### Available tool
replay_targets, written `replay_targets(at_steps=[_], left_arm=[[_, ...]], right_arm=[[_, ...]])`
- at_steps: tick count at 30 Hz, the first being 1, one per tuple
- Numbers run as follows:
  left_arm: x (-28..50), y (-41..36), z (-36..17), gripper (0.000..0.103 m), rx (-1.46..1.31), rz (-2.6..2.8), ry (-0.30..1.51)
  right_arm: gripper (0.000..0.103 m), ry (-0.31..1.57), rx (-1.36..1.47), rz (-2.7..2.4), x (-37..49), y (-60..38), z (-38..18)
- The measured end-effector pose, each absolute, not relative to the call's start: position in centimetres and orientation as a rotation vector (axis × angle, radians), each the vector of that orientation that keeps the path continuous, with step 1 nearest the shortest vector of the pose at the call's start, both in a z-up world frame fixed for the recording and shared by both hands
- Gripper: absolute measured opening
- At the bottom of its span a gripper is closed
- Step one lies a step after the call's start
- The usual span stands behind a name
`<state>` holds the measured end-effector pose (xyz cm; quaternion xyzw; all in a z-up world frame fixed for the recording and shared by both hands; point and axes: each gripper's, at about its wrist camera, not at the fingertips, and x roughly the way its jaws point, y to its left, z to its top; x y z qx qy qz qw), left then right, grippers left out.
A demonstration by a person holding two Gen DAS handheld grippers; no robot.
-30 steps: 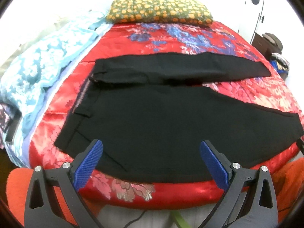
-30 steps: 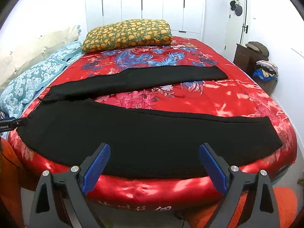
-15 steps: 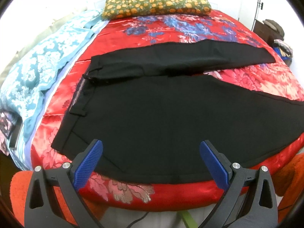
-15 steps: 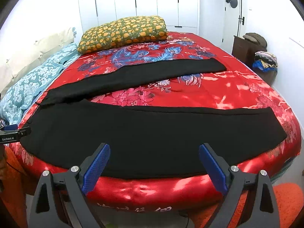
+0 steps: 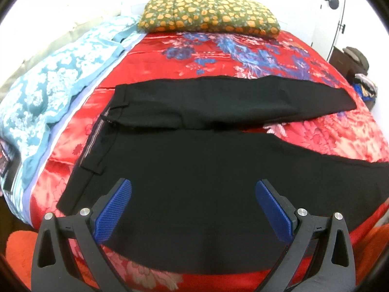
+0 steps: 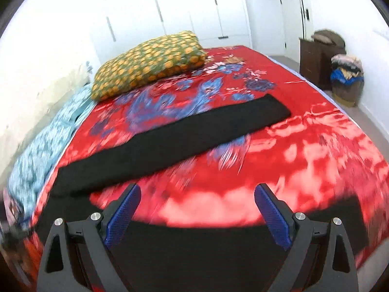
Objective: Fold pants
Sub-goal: 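Grasp the trouser leg end with the right gripper and lift it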
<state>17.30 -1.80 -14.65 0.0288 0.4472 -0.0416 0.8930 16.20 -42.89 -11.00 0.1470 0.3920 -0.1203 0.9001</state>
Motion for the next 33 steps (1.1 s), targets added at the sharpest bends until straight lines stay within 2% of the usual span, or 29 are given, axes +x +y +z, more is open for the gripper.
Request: replay_targets(at_steps=[11, 15, 23, 25, 26, 33], left_arm=[[21.0, -2.9, -16.8, 0.102, 0.067, -0.077, 0.969], [21.8, -3.4, -18.2, 0.102, 0.085, -0.057, 1.008], [22.8, -2.9, -20.9, 0.102, 0.073, -0.016, 1.092], [22.8, -2.8, -21.3, 0.102, 0.077, -0.013, 1.100], [22.8, -2.8, -21.4, 0.102, 0.081, -0.013, 1.103], [22.1, -2.6, -20.4, 0.102, 0.072, -0.033, 1.075]], right_arm=[[0.091, 1.076, 0.180, -0.381, 37.6, -65.3, -17.0], [0.078, 1.146, 0.151, -0.390, 42.3, -68.5, -20.3], [0.075, 1.207, 0.093, -0.484, 47.5, -71.5, -25.5], [0.026, 1.195, 0.180, -0.431, 46.9, -72.0, -25.7], [0.007, 1.173, 0.183, -0.441, 46.4, -71.9, -25.2], [0.006, 0.930, 0.161, -0.243, 38.6, -64.0, -15.8]])
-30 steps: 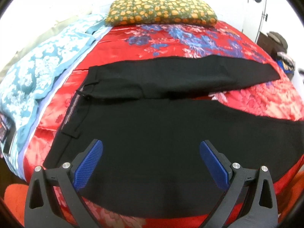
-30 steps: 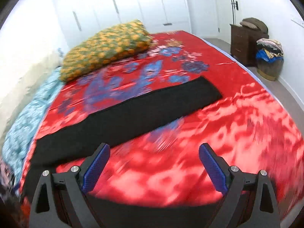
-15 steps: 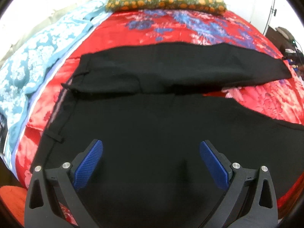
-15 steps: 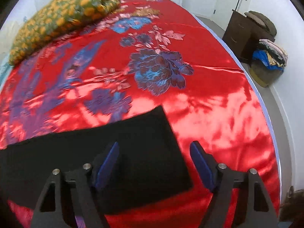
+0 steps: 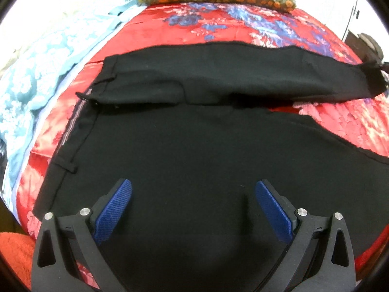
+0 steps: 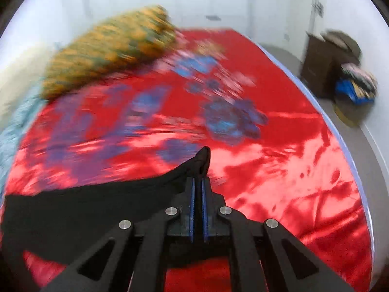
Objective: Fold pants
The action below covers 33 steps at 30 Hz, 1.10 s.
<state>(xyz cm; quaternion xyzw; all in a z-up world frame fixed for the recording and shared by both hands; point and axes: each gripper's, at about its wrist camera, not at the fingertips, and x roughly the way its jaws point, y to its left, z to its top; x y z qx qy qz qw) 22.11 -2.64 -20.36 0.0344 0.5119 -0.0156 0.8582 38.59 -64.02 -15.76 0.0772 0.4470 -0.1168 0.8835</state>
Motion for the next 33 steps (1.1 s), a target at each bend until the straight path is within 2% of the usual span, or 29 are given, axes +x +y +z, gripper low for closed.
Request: replay_targets(at_steps=[4, 7, 10, 14, 16, 19, 20, 21, 24, 27, 29, 33], left_arm=[[21.2, -2.3, -18.8, 0.102, 0.056, -0.051, 1.036], [19.9, -2.1, -17.5, 0.102, 0.065, -0.067, 0.994], [18.8, -1.9, -16.5, 0.102, 0.061, -0.081, 0.966], [17.1, -1.7, -15.5, 0.102, 0.060, -0.116, 0.923], [16.6, -1.8, -15.5, 0.102, 0.085, -0.128, 0.913], [16.0, -1.6, -15.8, 0.102, 0.098, -0.136, 0.927], [15.9, -1.4, -16.0, 0.102, 0.086, -0.141, 0.939], [15.9, -1.3, -16.0, 0.102, 0.075, -0.145, 0.947], [15.7, -0.8, -15.9, 0.102, 0.030, -0.160, 0.960], [15.5, -0.8, -15.8, 0.102, 0.032, -0.163, 0.949], [15.4, -0.8, -15.8, 0.102, 0.042, -0.165, 0.948], [15.3, -0.6, -15.9, 0.102, 0.021, -0.181, 0.959]], right_arm=[[0.006, 0.863, 0.081, -0.066, 29.2, -53.8, -10.3], [0.006, 0.865, 0.024, 0.030, 21.1, -46.0, -9.2], [0.006, 0.947, -0.003, 0.058, 12.7, -39.4, -11.7], [0.006, 1.115, 0.060, -0.077, 4.9, -36.6, -18.2], [0.019, 1.260, 0.042, -0.213, 3.2, -36.3, -21.0], [0.042, 1.184, -0.018, -0.347, 1.3, -36.0, -18.4], [0.063, 1.132, -0.012, -0.379, 0.6, -35.9, -16.9], [0.077, 1.062, -0.004, -0.416, -0.3, -35.8, -15.1], [0.080, 0.890, 0.061, -0.492, -2.3, -35.9, -11.1], [0.080, 0.716, 0.394, -0.431, -3.3, -37.0, -9.1], [0.080, 0.638, 0.689, -0.344, -3.1, -37.3, -10.7], [0.080, 0.661, 0.987, -0.169, 0.1, -34.9, -16.4]])
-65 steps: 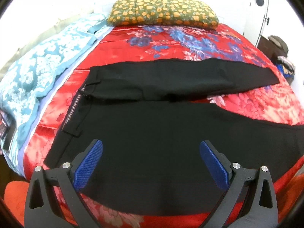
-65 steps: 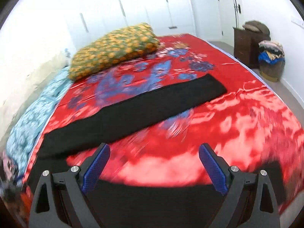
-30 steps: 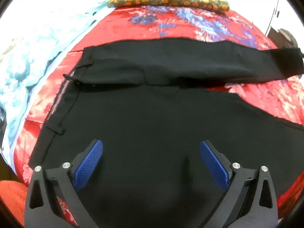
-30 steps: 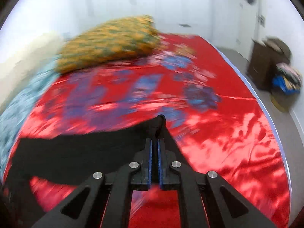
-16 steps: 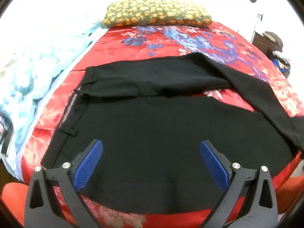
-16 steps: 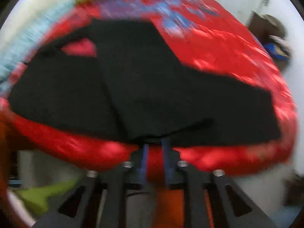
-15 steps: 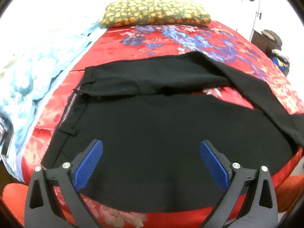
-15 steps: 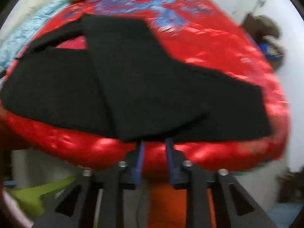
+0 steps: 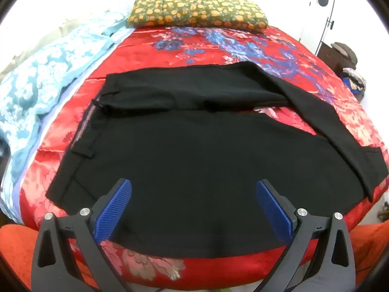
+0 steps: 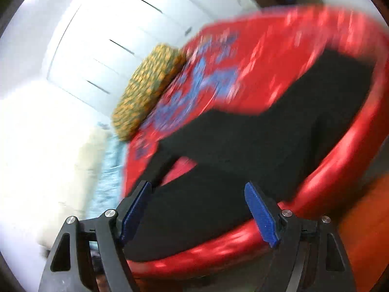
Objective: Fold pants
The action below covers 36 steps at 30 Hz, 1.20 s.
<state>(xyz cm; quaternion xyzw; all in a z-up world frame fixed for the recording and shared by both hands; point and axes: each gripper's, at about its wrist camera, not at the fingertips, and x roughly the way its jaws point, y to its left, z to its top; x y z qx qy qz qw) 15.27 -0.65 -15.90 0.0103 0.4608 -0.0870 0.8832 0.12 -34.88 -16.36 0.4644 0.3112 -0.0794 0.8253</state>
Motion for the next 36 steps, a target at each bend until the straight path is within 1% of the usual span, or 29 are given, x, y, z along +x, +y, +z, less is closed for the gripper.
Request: replay_targets(at_steps=[2, 4, 7, 10, 13, 20, 27, 33, 34, 36], left_arm=[[15.1, -0.6, -16.0, 0.102, 0.013, -0.187, 0.968], [14.9, -0.5, -16.1, 0.102, 0.019, -0.191, 0.970], [14.5, -0.2, -15.9, 0.102, 0.037, -0.187, 0.958], [14.7, 0.2, -15.9, 0.102, 0.019, -0.180, 0.963], [15.3, 0.6, -16.3, 0.102, -0.012, -0.168, 0.986], [15.5, -0.1, -17.1, 0.102, 0.007, -0.167, 1.007], [15.3, -1.0, -17.5, 0.102, 0.051, -0.165, 1.012], [15.5, -0.6, -17.8, 0.102, 0.044, -0.149, 1.021], [15.6, -0.6, -17.9, 0.102, 0.041, -0.145, 1.025], [15.6, -0.5, -18.0, 0.102, 0.038, -0.142, 1.030]], right_arm=[[0.079, 0.713, 1.029, -0.067, 3.1, -32.7, -19.1], [0.079, 0.776, 0.997, -0.045, 5.3, -31.3, -21.6], [0.079, 0.808, 0.910, -0.141, 6.2, -31.1, -23.7], [0.079, 0.856, 0.895, -0.217, 5.7, -31.6, -25.6], [0.079, 0.837, 0.814, -0.303, 4.6, -32.3, -25.6], [0.078, 0.782, 0.782, -0.383, 3.3, -34.9, -24.7], [0.078, 0.751, 0.801, -0.485, 1.2, -36.8, -24.4], [0.078, 0.675, 0.895, -0.514, -0.7, -39.7, -24.1], [0.078, 0.669, 0.911, -0.504, -1.0, -40.1, -24.0], [0.070, 0.679, 0.923, -0.488, -0.9, -40.5, -24.2]])
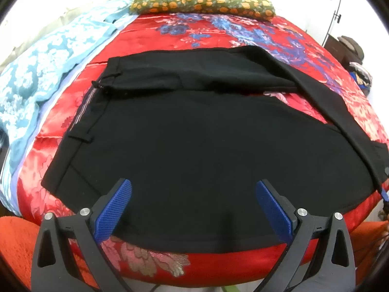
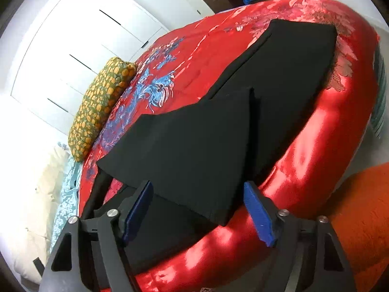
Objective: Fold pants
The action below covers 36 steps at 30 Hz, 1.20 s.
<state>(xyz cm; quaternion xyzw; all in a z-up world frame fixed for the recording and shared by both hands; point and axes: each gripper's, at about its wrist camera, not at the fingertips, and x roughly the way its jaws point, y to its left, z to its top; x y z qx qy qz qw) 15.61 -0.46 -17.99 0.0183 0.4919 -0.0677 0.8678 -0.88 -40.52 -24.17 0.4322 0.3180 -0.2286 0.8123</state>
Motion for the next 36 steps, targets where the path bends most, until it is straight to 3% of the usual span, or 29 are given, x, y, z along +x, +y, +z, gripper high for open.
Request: replay_targets(at_steps=[4, 5, 6, 9, 16, 19, 20, 29, 36], left_arm=[[15.7, -0.5, -18.1, 0.102, 0.043, -0.139, 1.030], [15.7, -0.5, -18.1, 0.102, 0.044, -0.140, 1.031], [15.7, -0.5, -18.1, 0.102, 0.047, -0.140, 1.032], [15.8, -0.7, -18.4, 0.102, 0.064, -0.136, 1.040], [18.1, -2.1, -18.2, 0.102, 0.049, -0.193, 1.143], [21.7, -4.2, -16.1, 0.102, 0.019, -0.307, 1.157], [23.7, -5.5, -15.3, 0.102, 0.022, -0.361, 1.172], [39.8, -12.0, -16.6, 0.102, -0.196, -0.347, 1.287], [45.0, -13.9, -19.3, 0.101, -0.386, -0.324, 1.345]], right_arm=[[0.052, 0.731, 0.938, -0.470, -0.5, -41.1, -24.8], [0.025, 0.749, 0.939, -0.465, -0.4, -41.3, -25.0], [0.018, 0.767, 0.941, -0.455, -0.1, -41.3, -25.1], [0.016, 0.740, 0.996, -0.382, 0.0, -41.5, -24.2], [0.014, 0.583, 0.959, -0.230, -0.8, -41.4, -16.0], [0.010, 0.545, 0.916, -0.194, -1.2, -41.3, -13.3], [0.004, 0.529, 0.907, -0.189, -1.5, -41.3, -12.7], [0.004, 0.506, 0.961, -0.177, -2.8, -43.0, -13.3], [0.004, 0.468, 0.978, -0.144, -4.2, -43.8, -12.4]])
